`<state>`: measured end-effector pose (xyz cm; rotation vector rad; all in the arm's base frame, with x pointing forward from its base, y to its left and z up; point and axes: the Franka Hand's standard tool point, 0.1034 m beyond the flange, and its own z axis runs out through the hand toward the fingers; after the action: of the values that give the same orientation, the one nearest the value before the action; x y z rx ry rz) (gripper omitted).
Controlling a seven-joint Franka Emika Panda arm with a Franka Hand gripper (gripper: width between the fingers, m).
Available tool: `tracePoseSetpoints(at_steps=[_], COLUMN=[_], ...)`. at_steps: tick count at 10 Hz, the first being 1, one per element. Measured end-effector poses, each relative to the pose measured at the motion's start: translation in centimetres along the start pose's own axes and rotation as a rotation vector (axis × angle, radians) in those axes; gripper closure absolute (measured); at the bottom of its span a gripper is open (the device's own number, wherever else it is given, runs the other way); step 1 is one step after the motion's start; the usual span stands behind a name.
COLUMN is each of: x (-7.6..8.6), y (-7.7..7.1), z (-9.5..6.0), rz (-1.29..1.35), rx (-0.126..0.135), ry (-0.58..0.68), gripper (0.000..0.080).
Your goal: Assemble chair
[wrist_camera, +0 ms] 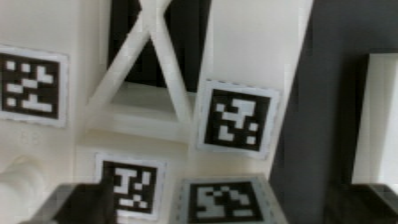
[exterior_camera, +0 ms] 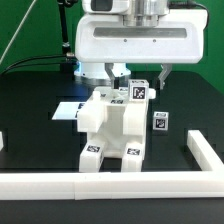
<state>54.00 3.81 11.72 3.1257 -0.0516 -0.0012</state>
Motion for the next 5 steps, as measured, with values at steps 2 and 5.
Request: tracePoseSetpoints(at_steps=[2, 5], x=[0.00, 0.09], y=[0.00, 0.01], z=[0.00, -0.07], rz=[0.000, -0.004], rx=[0.000, 0.000], ry=[0.000, 0.002], gripper=[0.0155, 0.0151])
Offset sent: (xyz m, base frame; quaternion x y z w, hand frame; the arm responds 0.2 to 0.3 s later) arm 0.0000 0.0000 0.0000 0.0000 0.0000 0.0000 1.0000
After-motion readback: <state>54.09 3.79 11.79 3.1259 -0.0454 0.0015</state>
